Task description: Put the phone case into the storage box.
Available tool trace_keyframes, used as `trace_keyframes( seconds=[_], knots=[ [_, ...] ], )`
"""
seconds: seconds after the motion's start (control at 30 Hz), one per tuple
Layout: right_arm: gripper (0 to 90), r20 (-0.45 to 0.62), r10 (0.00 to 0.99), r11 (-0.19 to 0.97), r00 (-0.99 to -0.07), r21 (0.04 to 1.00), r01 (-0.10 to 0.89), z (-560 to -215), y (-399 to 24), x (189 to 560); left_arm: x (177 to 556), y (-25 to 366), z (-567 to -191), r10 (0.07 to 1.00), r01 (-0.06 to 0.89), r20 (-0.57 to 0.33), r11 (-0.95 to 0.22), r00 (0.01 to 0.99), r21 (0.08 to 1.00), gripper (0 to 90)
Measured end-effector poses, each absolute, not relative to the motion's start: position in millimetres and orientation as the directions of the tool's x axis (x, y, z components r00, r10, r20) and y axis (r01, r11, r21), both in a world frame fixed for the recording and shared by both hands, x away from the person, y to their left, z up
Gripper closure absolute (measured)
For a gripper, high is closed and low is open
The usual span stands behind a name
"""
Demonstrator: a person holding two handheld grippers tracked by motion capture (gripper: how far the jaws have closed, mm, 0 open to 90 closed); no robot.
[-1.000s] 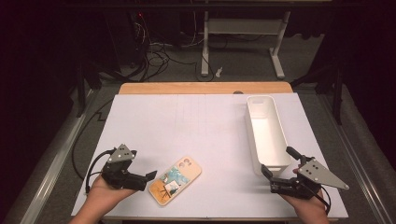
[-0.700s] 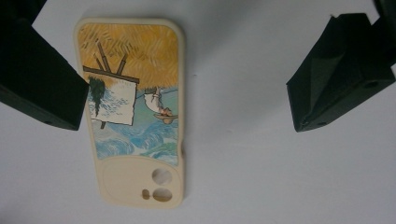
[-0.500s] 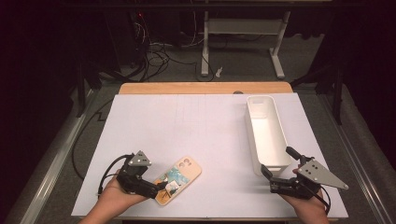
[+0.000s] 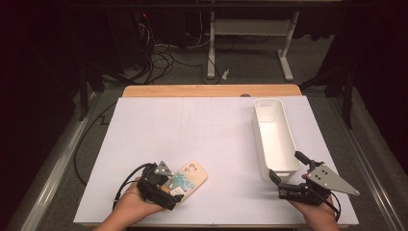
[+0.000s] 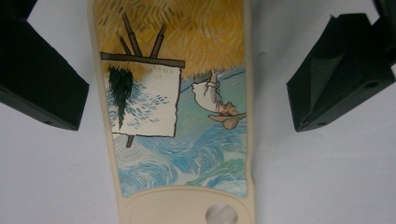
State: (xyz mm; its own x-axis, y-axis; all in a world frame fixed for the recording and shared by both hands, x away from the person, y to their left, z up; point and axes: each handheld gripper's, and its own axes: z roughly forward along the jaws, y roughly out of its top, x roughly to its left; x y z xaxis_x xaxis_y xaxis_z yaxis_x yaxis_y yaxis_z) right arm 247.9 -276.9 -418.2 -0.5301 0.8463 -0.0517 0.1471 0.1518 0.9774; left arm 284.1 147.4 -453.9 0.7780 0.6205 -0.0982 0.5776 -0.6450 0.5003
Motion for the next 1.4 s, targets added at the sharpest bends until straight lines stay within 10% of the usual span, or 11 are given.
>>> trace_keyframes(
  seconds=[1.4],
  knots=[
    [0.8,-0.049,0.846,0.149,-0.531,0.978,0.146,-418.1,-276.7,247.9,286.1,128.6,-461.4,0.647,0.604,-0.052,-0.677,0.761,0.419,9.1]
  ],
)
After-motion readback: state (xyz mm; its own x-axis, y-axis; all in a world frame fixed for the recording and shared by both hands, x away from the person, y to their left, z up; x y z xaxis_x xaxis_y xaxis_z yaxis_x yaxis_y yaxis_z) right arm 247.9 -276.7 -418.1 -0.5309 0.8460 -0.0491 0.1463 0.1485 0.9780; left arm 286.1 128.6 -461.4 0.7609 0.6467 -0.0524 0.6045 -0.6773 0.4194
